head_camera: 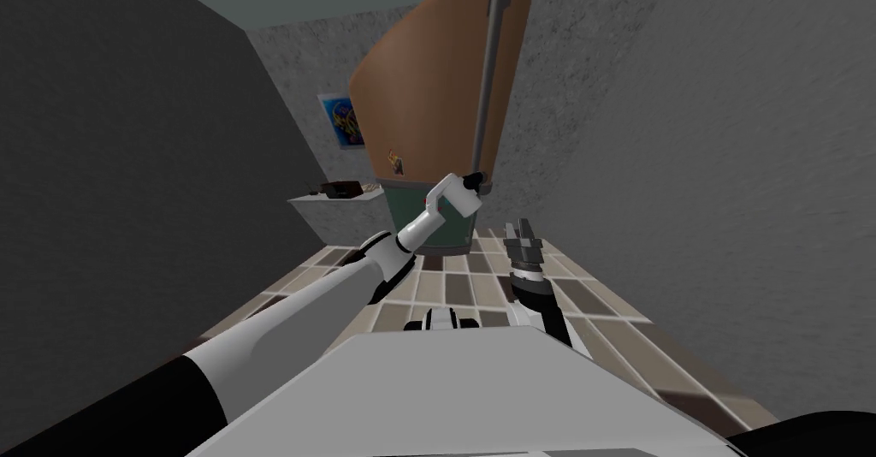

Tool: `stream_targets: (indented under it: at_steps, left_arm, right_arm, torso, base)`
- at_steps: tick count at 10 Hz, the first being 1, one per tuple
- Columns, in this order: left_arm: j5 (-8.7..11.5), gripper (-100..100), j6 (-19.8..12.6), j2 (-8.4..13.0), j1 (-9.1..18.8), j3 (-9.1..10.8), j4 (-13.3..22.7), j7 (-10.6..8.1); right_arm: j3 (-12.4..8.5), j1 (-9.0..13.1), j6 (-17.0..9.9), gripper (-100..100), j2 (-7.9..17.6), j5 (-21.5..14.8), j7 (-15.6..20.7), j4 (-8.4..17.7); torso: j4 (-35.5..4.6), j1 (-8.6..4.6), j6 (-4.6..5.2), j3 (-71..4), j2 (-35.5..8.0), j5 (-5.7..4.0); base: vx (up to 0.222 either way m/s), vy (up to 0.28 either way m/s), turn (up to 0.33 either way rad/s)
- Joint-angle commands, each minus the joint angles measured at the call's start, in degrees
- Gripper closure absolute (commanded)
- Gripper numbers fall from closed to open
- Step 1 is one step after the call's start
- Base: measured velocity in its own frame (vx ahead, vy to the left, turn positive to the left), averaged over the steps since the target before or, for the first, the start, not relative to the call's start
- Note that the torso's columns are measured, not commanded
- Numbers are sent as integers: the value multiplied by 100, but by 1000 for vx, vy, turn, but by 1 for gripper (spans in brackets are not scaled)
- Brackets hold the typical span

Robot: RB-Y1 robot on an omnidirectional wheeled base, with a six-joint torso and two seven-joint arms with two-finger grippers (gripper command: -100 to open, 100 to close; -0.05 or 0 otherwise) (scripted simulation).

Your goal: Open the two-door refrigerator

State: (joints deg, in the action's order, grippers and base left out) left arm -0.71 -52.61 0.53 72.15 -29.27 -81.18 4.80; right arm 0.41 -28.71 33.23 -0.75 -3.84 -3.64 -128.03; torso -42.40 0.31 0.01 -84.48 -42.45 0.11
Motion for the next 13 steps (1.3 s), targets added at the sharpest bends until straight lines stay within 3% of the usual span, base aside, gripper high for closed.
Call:
stream_targets:
  at_steps: [1,4,6,9,13]
  left_arm:
    - [174,100,2,-55,48,-108,-173,20]
    - [279,100,12,-84,62,-178,-273,30]
    - [488,100,32,-141,91,-319,-474,52]
    - [592,100,42,-170,106,-390,-574,62]
    - [905,100,72,-257,149,-601,-876,95]
  right_arm:
    - [0,0,0,0,0,0,0,0]
    - [0,-1,0,0,0,0,0,0]
    - [0,0,0,0,0,0,0,0]
    - [0,-1,0,0,0,0,0,0]
    - [0,0,0,0,0,0,0,0]
  torso:
    - [-3,6,-13,0,3,7]
    - [-12,8,-25,-15,17,15]
    - [-15,39,-32,-10,7,27]
    - [-21,24,-30,-17,14,28]
    - [-22,14,-27,-11,5,28]
  base:
    - [-117,297,-31]
    - [-61,230,-27]
    - [-104,273,-28]
    - [-57,257,-27]
    - [-94,286,-20]
